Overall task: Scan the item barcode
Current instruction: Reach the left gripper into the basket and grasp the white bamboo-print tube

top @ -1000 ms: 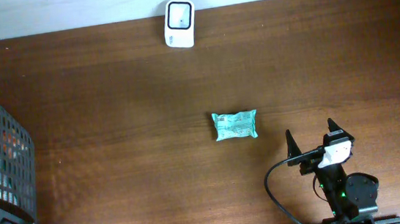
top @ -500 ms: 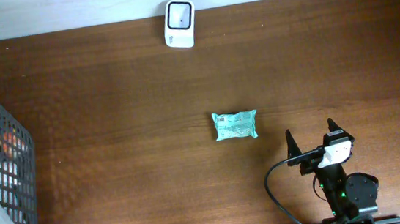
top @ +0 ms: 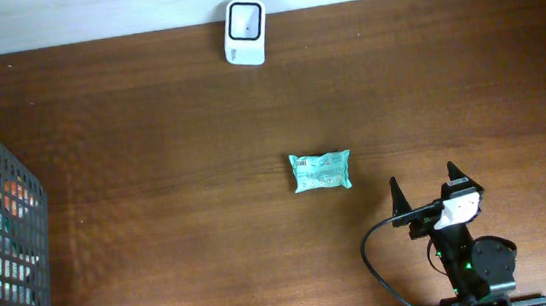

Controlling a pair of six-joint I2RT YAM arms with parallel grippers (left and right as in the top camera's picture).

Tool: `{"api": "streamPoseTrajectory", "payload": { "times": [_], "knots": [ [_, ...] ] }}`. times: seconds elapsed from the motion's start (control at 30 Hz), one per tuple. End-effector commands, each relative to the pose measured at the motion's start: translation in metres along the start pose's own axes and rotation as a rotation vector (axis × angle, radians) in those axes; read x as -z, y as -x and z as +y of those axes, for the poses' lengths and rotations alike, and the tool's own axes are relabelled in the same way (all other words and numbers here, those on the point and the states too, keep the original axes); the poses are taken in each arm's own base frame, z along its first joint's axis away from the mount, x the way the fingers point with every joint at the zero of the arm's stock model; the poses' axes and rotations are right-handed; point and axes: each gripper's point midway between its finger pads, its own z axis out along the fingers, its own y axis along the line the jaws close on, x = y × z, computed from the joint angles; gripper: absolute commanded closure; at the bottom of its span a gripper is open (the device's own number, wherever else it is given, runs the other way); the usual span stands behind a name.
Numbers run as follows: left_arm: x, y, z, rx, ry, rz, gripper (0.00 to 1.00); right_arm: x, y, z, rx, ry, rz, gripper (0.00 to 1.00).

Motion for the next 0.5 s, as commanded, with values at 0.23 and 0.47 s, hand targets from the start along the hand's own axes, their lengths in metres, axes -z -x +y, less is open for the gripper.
{"api": "streamPoseTrajectory", "payload": {
  "times": [0.23,0.47],
  "knots": [
    [-0.142,-0.096,0.083,0.199,0.155,0.383,0.51,0.0,-0.003,0.003,-0.005,0.015,0.006,0.02],
    [-0.204,-0.129,0.082,0.201,0.142,0.345,0.23,0.0,-0.003,0.003,-0.005,0.015,0.006,0.02]
  ]
}}
